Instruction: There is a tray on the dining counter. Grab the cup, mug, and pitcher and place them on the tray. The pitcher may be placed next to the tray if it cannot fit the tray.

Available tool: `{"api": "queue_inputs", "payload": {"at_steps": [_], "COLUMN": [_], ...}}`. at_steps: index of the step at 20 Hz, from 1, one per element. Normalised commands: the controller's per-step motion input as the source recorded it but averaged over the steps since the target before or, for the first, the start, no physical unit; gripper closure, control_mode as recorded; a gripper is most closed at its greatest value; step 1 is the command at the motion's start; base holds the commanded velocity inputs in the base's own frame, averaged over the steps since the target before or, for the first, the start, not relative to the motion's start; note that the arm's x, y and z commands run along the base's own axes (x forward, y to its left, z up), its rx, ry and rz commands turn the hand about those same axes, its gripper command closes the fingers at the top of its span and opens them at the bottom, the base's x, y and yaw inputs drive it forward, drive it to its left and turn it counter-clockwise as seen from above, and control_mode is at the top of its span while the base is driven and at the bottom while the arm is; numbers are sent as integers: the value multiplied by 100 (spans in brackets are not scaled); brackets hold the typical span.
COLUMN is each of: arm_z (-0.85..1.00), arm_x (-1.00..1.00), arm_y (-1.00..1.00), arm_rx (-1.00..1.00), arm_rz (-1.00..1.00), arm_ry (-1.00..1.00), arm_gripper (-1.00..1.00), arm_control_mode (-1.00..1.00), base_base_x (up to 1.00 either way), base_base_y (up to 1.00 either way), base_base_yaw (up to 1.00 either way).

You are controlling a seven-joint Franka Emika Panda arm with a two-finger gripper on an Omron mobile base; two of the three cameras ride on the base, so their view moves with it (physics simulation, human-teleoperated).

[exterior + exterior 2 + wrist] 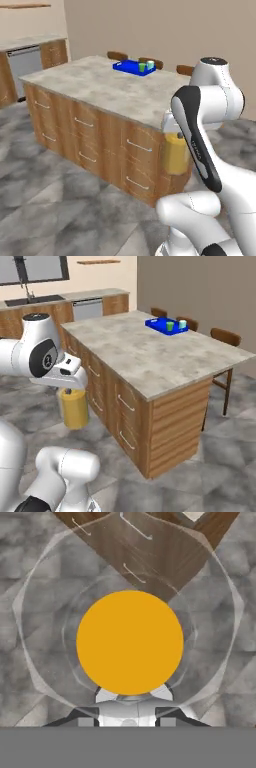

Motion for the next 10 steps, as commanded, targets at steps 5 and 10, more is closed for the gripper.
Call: {"api": "queue_inputs", "payload": {"at_steps": [5,10], "arm_z": [0,0], "arm_x": [0,0], "arm_y": [0,0], "arm_rx": [0,0], "arm_rz": [0,0], "arm_ry": [0,0], "arm_gripper": [100,100], "arm_control_mode": [100,100], "base_base_x": [21,40], "base_base_y": [-14,-6], "base_base_yaw": [-81,-72]}}
